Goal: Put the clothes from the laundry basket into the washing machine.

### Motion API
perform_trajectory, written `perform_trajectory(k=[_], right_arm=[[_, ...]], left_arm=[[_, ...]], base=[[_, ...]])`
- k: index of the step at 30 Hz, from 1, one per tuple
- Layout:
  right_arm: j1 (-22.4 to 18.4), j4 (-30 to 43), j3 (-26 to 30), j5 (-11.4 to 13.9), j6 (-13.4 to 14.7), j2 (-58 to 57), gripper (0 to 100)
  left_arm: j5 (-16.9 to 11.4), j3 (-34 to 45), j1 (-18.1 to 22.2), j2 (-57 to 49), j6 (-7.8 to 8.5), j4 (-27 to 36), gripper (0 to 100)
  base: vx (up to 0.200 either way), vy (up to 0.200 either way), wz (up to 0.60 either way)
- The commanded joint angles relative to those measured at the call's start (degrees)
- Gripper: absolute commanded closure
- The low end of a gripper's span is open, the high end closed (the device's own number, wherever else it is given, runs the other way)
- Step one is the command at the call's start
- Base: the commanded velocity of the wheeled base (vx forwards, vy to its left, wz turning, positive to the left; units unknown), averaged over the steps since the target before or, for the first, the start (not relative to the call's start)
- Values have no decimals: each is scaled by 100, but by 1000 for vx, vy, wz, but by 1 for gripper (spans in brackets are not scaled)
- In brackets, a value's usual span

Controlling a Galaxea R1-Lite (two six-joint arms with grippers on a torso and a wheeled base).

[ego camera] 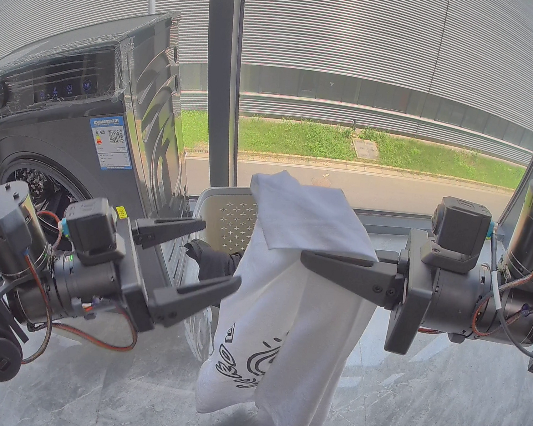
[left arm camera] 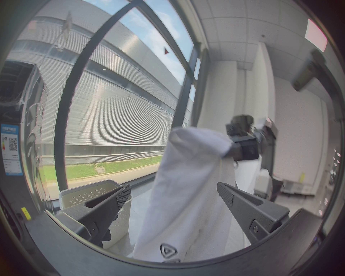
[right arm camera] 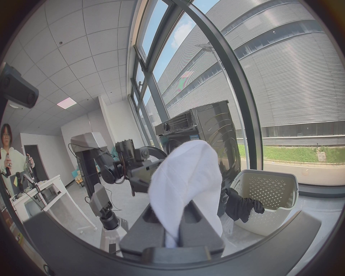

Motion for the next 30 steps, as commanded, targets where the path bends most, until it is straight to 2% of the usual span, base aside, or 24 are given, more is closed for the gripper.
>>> perform_trajectory(k=[1,5,10,11,12,14,17,22,25,30], right_arm=[[-13,-5,83,80,338,-477,100],[-31,-5,57,80,426,-583,100],[-48,-5,31,283,434,-767,100],[-48,-5,31,283,434,-767,100],[-57,4,13,300,461,-803,100],[-57,4,4,309,478,-820,100],[-57,4,-172,406,514,-820,100],[-57,48,-514,485,522,-776,100],[-48,48,-532,529,522,-776,100],[13,48,-550,590,531,-785,100]], left_arm=[[-820,1017,407,23,803,-329,0],[-917,1368,451,14,821,-329,0],[-1400,1975,566,32,882,-338,0],[-1418,1992,566,32,891,-338,0],[-1558,2159,566,76,952,-329,0],[-1602,2212,566,120,979,-329,0],[-1664,2221,574,594,1304,-373,0],[-1831,2212,706,1491,1893,-839,0],[-1892,2177,741,1719,1910,-857,0],[-1892,1860,1119,2168,1902,-848,0]], base=[[0,0,0],[0,0,0],[0,0,0],[0,0,0],[0,0,0],[0,0,0],[0,0,0],[0,0,0],[0,0,0],[0,0,0]])
